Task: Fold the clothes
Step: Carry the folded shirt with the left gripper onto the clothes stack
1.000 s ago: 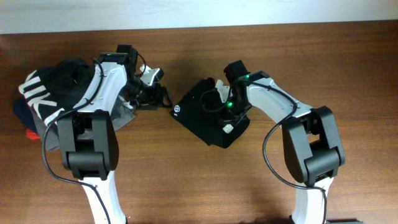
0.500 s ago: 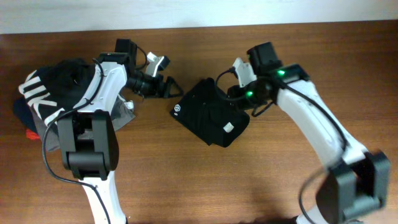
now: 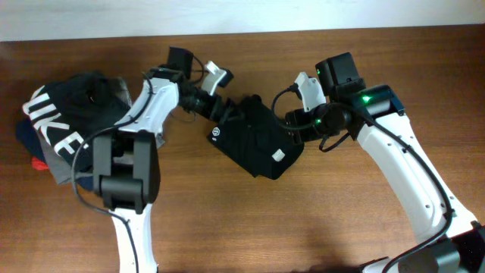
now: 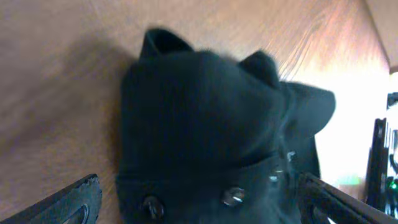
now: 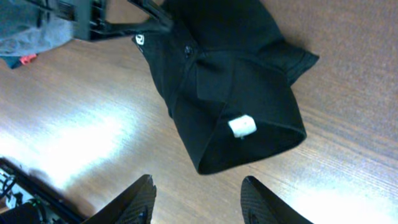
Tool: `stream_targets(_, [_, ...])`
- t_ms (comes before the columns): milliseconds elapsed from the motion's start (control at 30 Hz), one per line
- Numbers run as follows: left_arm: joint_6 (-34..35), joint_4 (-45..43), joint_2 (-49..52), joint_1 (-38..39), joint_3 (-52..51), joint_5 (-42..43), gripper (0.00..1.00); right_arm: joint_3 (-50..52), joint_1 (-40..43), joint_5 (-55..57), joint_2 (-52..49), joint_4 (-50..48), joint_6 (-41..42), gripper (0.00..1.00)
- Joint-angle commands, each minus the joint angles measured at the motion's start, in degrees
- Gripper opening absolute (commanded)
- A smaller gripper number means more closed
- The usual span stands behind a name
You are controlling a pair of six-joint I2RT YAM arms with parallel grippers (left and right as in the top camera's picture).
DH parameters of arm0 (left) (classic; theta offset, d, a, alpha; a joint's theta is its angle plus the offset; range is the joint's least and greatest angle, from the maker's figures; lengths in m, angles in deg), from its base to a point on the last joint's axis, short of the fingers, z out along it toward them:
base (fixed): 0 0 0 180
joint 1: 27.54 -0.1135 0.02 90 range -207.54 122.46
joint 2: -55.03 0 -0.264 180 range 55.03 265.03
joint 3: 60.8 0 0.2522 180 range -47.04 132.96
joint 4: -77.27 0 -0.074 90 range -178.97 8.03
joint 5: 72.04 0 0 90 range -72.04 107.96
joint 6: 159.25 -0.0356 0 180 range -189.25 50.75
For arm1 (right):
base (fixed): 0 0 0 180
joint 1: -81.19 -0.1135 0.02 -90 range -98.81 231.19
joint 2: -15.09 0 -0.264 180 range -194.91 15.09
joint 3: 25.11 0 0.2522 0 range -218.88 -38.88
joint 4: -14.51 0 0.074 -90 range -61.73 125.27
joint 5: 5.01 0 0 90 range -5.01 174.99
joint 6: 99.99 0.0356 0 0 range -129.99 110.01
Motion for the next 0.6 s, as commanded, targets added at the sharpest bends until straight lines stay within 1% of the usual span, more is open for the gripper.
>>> stream_targets(0, [-2.78,0.46,5.35,1.97,0.59,0.79,0.99,-0.24,0.31,0.52,0.87,0.68,-0.07,0.49])
stream_targets(67, [-2.78,0.63,6.95,2.64,0.59,1.77,0.99,-0.24,0.24,0.55,0.87,0.83,-0.04,0.49])
stream_targets(133, [-2.78,0.96,7.98,3.26,0.59,5.27,0.99,-0.24,0.22,0.55,0.87,0.92,-0.04,0.48])
stream_targets(167, [-2.78,1.07,8.35,3.56,0.59,7.13,0.97,-0.24,0.22,0.55,0.87,0.94,-0.04,0.46])
stream_targets(200, [-2.75,1.36,8.46,3.85,0.59,8.46,0.91,-0.24,0.22,0.52,0.87,0.92,-0.02,0.45])
stream_targets(233, [-2.73,1.77,8.48,4.07,0.59,9.22,0.77,-0.24,0.22,0.52,0.87,0.92,-0.04,0.45])
stream_targets(300, [-2.38,2.62,8.46,4.22,0.61,10.05,0.25,-0.24,0.22,0.55,0.87,1.09,-0.04,0.45])
stream_targets(333, [-1.66,2.93,8.44,4.22,0.66,10.05,0.06,-0.24,0.22,0.55,0.87,1.18,-0.04,0.45])
stream_targets(367, [-0.04,3.26,8.44,4.02,0.72,10.03,0.0,-0.24,0.22,0.55,0.87,1.36,-0.04,0.45])
stream_targets(400, [2.54,4.55,8.37,3.23,1.25,9.97,0.0,-0.24,0.22,0.55,0.87,1.6,-0.04,0.44])
stream_targets(567, [2.43,14.01,5.64,0.37,6.21,8.0,0.0,-0.24,0.22,0.57,0.87,1.99,-0.04,0.44])
